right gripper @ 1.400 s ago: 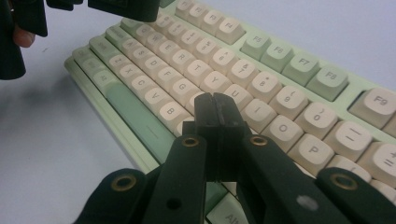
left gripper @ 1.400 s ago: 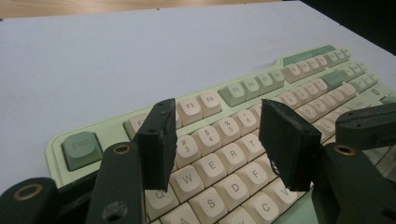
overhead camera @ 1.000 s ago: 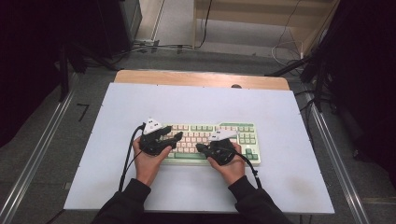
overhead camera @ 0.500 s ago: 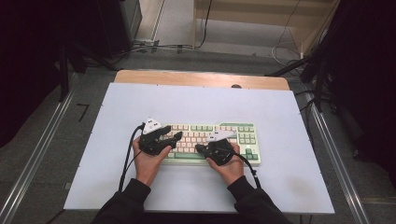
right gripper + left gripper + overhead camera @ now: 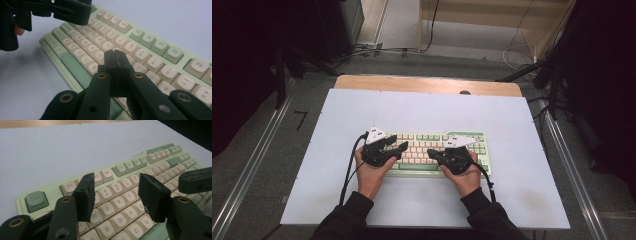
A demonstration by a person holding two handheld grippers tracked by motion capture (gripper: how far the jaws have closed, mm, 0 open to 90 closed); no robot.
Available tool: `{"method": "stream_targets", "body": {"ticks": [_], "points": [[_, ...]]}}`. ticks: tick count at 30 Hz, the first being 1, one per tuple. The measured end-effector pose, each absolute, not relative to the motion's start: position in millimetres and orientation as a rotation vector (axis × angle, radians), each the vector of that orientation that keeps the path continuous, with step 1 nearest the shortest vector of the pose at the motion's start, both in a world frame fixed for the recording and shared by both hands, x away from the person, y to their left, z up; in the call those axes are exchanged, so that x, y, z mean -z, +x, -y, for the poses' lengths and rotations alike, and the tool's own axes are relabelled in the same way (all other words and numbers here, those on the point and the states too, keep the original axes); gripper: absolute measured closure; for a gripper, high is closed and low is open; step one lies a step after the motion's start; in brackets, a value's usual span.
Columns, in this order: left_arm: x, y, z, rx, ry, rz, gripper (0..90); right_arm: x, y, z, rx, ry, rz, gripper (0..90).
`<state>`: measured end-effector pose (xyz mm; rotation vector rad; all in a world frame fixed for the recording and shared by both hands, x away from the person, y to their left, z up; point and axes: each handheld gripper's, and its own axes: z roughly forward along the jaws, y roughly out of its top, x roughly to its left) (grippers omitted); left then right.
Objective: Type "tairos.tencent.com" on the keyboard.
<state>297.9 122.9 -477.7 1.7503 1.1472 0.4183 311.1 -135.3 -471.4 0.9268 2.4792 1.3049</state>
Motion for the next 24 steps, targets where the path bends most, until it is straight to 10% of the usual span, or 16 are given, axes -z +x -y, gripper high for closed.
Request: {"method": "stream_targets", "body": {"ticks": [8, 24], "points": [[480, 299, -117, -0.364, 1.791, -1.094, 89.3, 470, 312, 145, -1.305, 0.955, -2.457, 87.7], [490, 311, -94, -0.336, 1.881, -1.063, 90.0, 472, 314, 153, -1.284, 0.998, -2.448, 87.7]]}}
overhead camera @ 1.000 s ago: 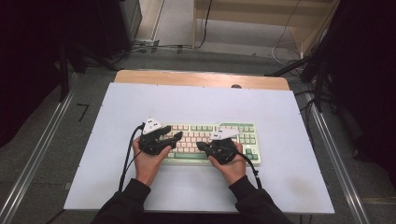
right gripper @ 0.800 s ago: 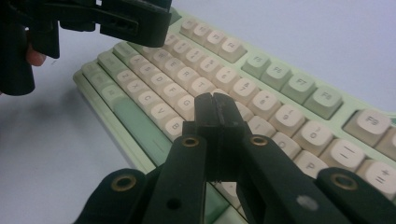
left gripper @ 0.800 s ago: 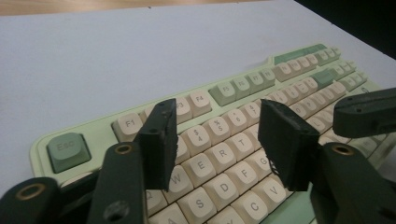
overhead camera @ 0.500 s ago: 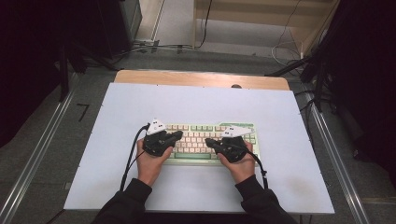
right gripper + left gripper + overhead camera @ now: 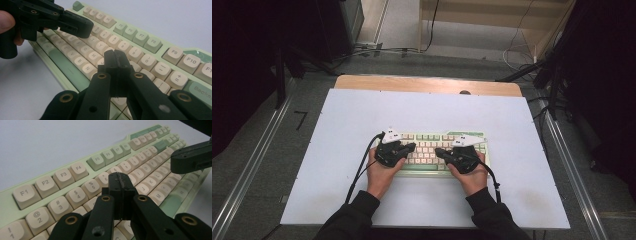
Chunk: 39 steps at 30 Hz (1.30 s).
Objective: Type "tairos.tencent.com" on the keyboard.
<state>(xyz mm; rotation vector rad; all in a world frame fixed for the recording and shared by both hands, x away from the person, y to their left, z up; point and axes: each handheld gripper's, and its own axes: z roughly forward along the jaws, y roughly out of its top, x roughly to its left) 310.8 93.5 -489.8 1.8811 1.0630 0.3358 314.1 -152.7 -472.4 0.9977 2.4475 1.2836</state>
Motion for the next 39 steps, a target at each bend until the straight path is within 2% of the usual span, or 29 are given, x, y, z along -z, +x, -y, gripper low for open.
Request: {"method": "stream_targets", "body": {"ticks": [29, 39], "points": [[495, 318, -90, -0.336, 1.930, -1.105, 90.0, 473, 311, 157, -1.276, 1.006, -2.439, 87.6], [486, 312, -93, -0.335, 1.871, -1.073, 90.0, 473, 311, 156, -1.277, 1.006, -2.439, 87.7]]}}
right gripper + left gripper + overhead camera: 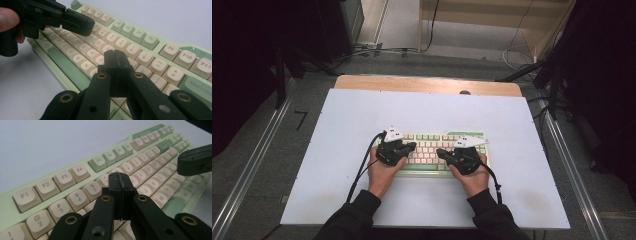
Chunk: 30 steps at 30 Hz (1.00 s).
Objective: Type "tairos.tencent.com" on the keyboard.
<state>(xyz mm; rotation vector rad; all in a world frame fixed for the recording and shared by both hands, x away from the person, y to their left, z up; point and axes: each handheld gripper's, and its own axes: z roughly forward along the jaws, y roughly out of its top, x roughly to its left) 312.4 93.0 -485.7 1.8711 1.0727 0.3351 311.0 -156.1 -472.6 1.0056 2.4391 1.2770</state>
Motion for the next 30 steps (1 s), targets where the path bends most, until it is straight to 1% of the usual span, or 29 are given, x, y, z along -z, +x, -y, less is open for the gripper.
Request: {"method": "stream_targets", "body": {"ticks": [25, 30], "points": [[475, 302, -102, -0.325, 1.828, -1.057, 90.0, 471, 310, 155, -1.287, 0.998, -2.439, 87.7], [474, 302, -109, -0.332, 1.809, -1.074, 84.2, 471, 310, 155, -1.283, 0.995, -2.442, 87.7]]}}
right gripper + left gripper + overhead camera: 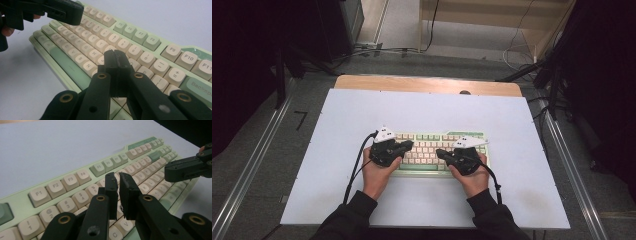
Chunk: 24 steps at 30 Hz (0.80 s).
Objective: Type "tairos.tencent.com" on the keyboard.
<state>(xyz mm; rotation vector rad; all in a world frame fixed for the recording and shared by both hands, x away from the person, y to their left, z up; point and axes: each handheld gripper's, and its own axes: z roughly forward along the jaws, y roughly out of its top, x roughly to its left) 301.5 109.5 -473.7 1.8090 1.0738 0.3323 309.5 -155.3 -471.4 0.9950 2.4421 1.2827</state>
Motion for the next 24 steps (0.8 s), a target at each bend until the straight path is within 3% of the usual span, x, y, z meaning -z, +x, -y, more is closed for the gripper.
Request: {"method": "stream_targets", "body": {"ticks": [12, 24], "points": [[472, 298, -124, -0.383, 1.759, -1.124, 63.2, 471, 308, 156, -1.281, 0.996, -2.444, 87.7], [474, 296, -140, -0.412, 1.723, -1.182, 56.4, 475, 307, 159, -1.258, 1.007, -2.449, 87.7]]}}
